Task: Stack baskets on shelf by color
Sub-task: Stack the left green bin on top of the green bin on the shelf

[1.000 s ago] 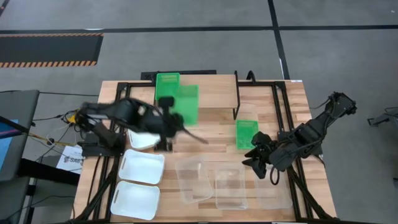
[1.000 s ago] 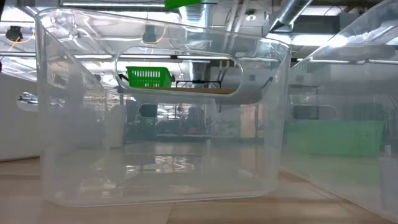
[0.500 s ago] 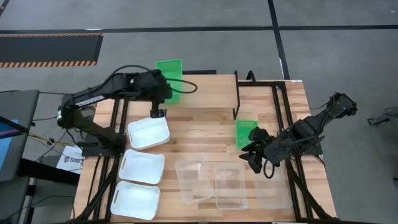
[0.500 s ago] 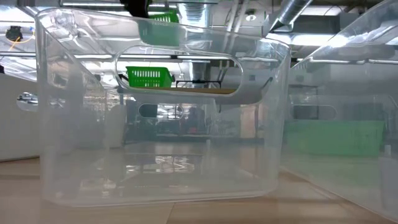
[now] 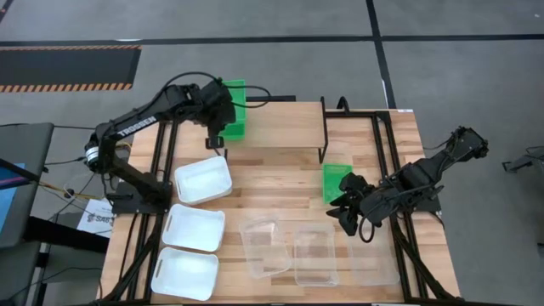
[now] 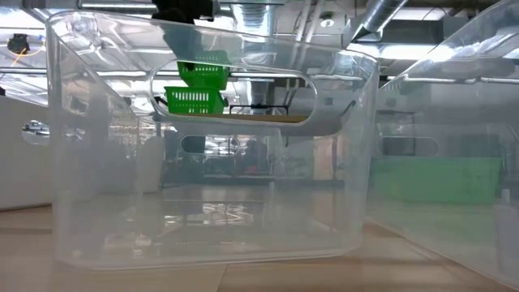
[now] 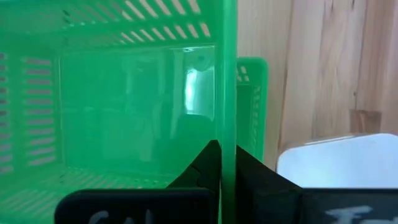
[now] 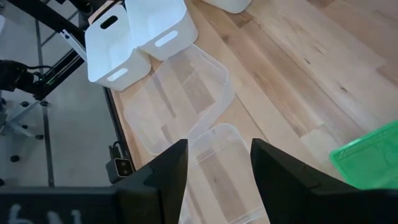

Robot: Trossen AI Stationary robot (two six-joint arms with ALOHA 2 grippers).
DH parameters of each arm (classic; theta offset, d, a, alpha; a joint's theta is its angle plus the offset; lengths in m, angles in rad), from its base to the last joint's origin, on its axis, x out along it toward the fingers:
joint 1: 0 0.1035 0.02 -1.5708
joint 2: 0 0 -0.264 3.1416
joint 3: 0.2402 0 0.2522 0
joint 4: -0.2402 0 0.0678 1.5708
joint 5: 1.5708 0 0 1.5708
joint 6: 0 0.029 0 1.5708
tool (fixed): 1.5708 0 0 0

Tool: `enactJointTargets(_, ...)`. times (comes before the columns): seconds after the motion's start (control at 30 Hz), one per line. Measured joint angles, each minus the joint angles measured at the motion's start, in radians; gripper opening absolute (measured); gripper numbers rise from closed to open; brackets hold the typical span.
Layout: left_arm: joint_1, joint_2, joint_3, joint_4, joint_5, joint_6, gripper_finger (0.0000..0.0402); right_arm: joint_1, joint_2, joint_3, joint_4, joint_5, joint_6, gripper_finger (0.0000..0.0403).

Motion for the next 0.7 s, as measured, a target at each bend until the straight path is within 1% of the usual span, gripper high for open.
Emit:
enactJointTargets(0.17, 0.004, 0.0, 0.0, 0.01, -0.005, 0.05, 0.0, 0.0, 0.0, 0.0, 0.001, 0.0, 0.01, 0.0201)
enactJointTargets(0.7, 0.013, 0.0, 0.0, 0.012, -0.001, 0.062, 0.0, -0.007, 0.0, 0.0, 0.003, 0.0, 0.011, 0.0201)
